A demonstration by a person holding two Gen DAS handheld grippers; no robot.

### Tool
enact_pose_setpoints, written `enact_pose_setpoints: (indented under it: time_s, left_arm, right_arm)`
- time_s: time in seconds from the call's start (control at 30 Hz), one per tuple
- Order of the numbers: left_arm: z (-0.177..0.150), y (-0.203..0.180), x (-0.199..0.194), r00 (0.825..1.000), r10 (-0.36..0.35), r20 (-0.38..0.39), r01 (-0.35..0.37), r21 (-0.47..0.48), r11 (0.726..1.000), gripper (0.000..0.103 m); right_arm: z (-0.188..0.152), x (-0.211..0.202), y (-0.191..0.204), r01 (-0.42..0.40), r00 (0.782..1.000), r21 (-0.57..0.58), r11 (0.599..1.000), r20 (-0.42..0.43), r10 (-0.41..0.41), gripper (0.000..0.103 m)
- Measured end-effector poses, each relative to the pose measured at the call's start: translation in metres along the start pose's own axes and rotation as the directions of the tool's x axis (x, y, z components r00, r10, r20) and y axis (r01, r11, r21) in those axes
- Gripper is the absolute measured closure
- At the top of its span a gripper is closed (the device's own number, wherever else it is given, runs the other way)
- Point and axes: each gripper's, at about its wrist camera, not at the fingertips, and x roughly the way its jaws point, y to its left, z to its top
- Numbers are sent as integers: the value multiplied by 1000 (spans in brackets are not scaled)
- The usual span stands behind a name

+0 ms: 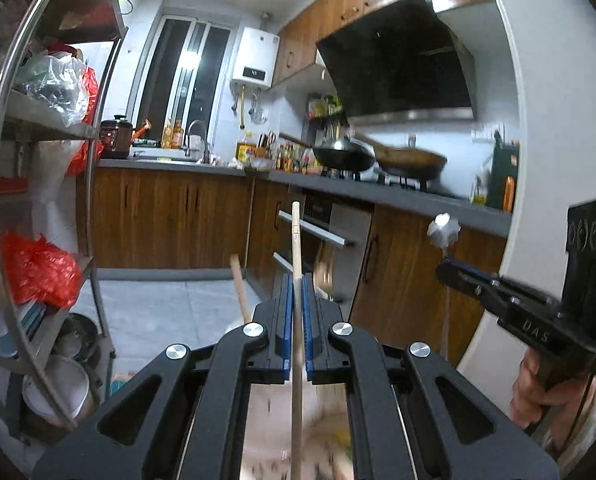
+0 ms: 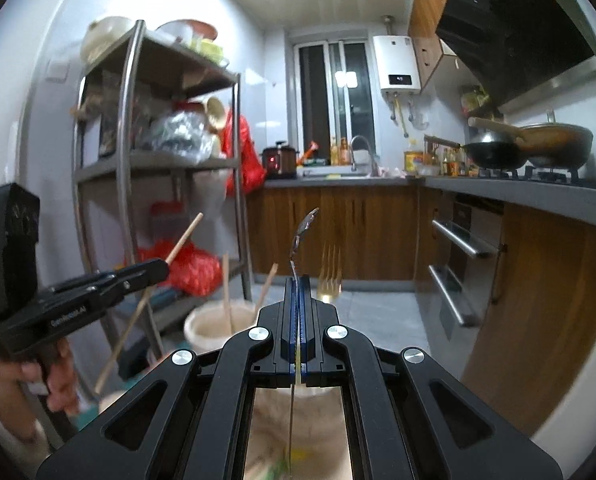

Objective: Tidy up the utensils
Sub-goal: 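Lift the chopstick with the left tool while the right tool lifts the silver spoon toward the pot, then release the chopstick into the larger cup while the right tool releases the spoon into the smaller cup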

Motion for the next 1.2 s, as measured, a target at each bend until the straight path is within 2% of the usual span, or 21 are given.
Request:
enact_pose_setpoints:
  time_s: [0.13,0.27,0.43,0.6,0.87,1.0,1.2]
  left_arm:
    - [26,5,24,998,7,66,-5,-28,1000,99]
    - [33,1,46,988,48,144,-46,-17,999,99]
    - [25,-8,75,976,119,183,-130,50,990,99]
    - [15,1,83,969,130,208,-139,26,990,99]
    - [-4,13,74,975,118,189,-119,-5,993,99]
    - [-14,22,61,978,139,157,-137,-24,990,99]
    - [-35,26,42,981,174,89,-174,2,985,99]
  right_arm:
    - [17,22,-8,1,999,32,1000,43,-2,101]
    - [19,42,-13,14,998,50,999,67,-18,101]
    - [8,65,-18,28,996,82,996,82,-35,101]
    - [-5,74,-20,44,995,90,995,83,-52,101]
    - [-26,80,-20,47,998,91,995,32,-50,101]
    - [-35,80,-19,39,999,81,996,-1,-39,101]
    - [-46,78,-20,36,998,77,996,-52,-32,101]
